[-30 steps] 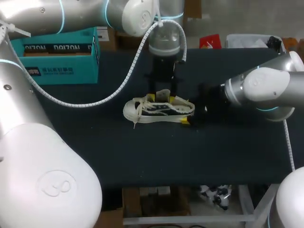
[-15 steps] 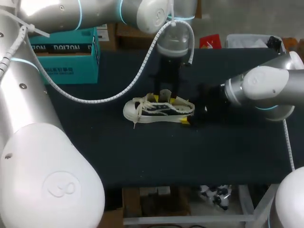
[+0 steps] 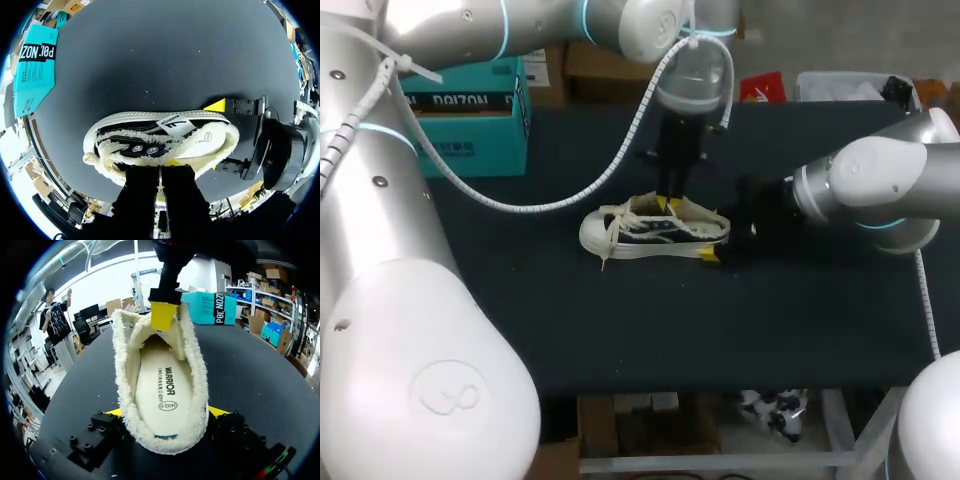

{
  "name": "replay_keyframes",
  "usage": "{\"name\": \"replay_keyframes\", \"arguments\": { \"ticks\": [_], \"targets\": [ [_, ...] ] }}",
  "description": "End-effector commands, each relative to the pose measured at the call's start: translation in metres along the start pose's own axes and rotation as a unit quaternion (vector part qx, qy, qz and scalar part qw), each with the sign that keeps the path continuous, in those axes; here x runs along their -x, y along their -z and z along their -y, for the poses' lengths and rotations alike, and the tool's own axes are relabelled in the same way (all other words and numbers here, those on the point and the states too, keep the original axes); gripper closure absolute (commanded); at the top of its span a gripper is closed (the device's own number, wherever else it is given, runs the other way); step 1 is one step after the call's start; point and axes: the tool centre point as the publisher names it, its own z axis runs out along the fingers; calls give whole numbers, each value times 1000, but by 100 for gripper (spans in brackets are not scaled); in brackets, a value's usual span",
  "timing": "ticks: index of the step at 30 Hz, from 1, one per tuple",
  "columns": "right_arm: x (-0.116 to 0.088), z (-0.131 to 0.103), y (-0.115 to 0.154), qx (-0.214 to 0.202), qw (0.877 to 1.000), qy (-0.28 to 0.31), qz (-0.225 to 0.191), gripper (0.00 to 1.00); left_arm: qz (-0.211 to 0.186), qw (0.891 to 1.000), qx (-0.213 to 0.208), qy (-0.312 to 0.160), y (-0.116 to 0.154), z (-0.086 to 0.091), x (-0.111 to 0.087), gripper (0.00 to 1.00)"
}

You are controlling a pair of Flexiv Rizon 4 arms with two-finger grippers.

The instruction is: Open the shoe tongue, take the insole out of the shoe, put the insole back into the shoe, and pack the shoe into the shoebox

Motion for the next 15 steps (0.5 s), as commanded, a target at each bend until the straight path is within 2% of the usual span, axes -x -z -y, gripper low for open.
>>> {"name": "replay_keyframes", "arguments": {
  "ticks": [1, 9, 15],
  "targets": [
    [2, 6, -5, 1, 1000, 0, 0, 100, -36, 998, -44, -3, 7, -24, 18, 100],
    [2, 6, -5, 1, 1000, 0, 0, 100, -97, 991, -95, 1, 13, -51, 51, 100],
    [2, 6, -5, 1, 1000, 0, 0, 100, -147, 982, -119, 19, 5, -56, 78, 100]
  ]
}}
